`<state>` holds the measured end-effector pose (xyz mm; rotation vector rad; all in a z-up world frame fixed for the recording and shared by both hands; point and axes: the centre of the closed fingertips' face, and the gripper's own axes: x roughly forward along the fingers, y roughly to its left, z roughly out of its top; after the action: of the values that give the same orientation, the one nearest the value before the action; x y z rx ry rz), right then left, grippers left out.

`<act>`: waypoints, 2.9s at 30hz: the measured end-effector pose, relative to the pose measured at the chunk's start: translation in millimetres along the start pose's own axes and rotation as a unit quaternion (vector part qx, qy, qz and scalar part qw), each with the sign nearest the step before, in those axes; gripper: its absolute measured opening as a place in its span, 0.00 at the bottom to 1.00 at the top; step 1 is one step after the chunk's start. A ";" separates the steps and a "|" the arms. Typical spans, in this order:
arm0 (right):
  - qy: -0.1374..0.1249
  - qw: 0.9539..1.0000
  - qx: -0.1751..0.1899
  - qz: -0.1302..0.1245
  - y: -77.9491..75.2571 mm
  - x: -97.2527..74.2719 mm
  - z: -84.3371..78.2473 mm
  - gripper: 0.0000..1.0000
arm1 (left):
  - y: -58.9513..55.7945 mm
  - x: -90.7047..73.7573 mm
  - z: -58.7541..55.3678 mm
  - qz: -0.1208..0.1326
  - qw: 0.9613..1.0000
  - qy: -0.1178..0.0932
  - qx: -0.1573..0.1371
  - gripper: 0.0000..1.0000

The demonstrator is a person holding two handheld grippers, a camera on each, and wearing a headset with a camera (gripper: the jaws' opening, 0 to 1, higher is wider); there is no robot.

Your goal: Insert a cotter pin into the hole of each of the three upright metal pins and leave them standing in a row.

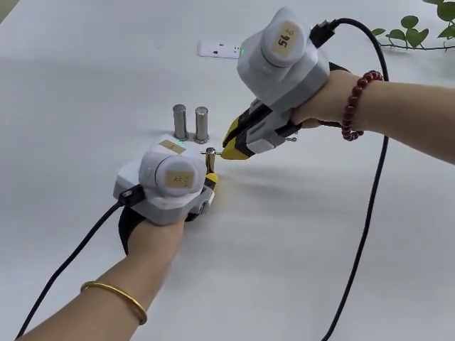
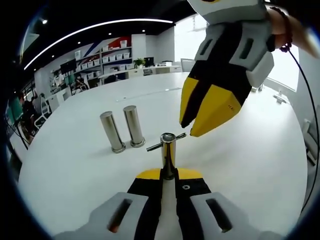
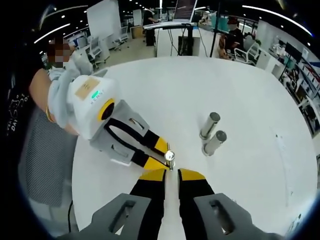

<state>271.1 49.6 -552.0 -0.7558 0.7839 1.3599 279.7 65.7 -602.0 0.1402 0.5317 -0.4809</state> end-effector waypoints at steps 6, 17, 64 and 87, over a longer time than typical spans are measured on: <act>-0.001 1.000 0.000 0.000 1.1 4.8 -2.5 0.00 | 0.2 -0.2 0.0 0.000 1.000 0.000 -0.003 0.05; -0.005 1.000 -0.001 -0.002 0.9 8.5 3.4 0.00 | 1.1 -0.8 -0.5 0.002 1.000 0.002 -0.003 0.05; -0.040 0.997 0.066 -0.031 -16.5 14.2 3.6 0.05 | 24.9 -0.5 0.4 0.011 1.000 0.005 0.008 0.06; -0.154 0.974 0.127 -0.108 -49.5 -1.8 8.6 0.18 | 29.3 -22.6 12.8 0.009 0.999 -0.023 -0.025 0.38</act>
<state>320.7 52.6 -545.0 -0.4013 0.5954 1.1197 282.4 97.4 -579.2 0.0850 0.4959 -0.4511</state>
